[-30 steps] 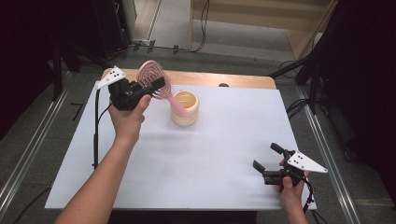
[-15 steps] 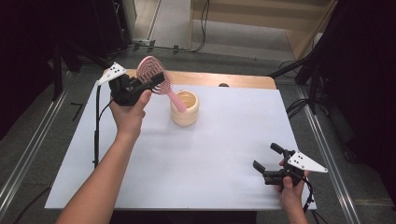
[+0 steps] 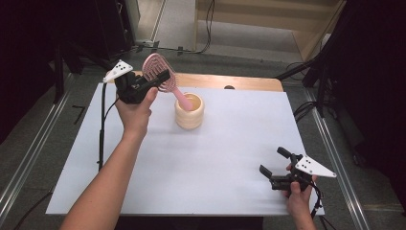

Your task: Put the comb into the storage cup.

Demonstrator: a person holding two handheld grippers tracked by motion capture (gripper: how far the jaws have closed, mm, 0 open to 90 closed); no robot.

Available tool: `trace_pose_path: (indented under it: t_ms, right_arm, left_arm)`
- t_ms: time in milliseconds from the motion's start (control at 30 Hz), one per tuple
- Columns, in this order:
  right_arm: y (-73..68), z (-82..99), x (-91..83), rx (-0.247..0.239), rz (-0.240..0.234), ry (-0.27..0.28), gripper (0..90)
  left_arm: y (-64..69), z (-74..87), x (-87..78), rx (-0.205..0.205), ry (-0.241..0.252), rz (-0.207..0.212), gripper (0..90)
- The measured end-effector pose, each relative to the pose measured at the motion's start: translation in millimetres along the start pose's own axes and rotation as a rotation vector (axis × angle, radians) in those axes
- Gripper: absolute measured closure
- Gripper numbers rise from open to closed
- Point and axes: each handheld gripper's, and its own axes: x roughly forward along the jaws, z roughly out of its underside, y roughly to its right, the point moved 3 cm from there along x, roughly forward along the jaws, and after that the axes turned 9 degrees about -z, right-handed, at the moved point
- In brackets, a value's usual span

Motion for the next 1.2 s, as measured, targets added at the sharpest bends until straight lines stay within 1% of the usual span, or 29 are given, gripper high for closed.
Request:
trace_pose_path:
  t_ms: [200, 467, 667, 900, 1000, 1133, 1200]
  right_arm:
    - [0.1, 0.0, 0.2, -0.005, -0.004, 0.000, 0.0]
    - [0.1, 0.1, 0.2, -0.006, -0.007, 0.001, 0.0]
    - [-0.1, 0.1, 0.1, -0.005, -0.010, 0.002, 0.0]
    - [0.0, 0.2, 0.0, -0.001, -0.012, 0.003, 0.0]
    - [0.0, 0.2, 0.1, -0.002, -0.014, 0.004, 0.0]
    - [0.2, 0.3, 0.1, -0.002, -0.014, 0.004, 0.0]
    - [0.0, 0.3, 0.3, -0.006, -0.014, 0.001, 0.0]
  left_arm:
    - [-2.6, 2.4, 6.2, -0.008, -0.001, -0.006, 65.3]
    - [-4.2, 8.5, 14.5, -0.006, -0.013, -0.024, 65.3]
    - [-2.8, 14.1, 20.8, 0.010, -0.026, -0.032, 65.3]
    - [-4.9, 21.0, 25.7, 0.009, -0.037, -0.046, 65.3]
    - [-5.8, 23.7, 27.1, 0.017, -0.043, -0.052, 65.2]
    - [-7.2, 28.0, 29.1, 0.010, -0.047, -0.060, 65.3]
    - [-7.7, 30.2, 30.7, 0.013, -0.053, -0.061, 65.3]
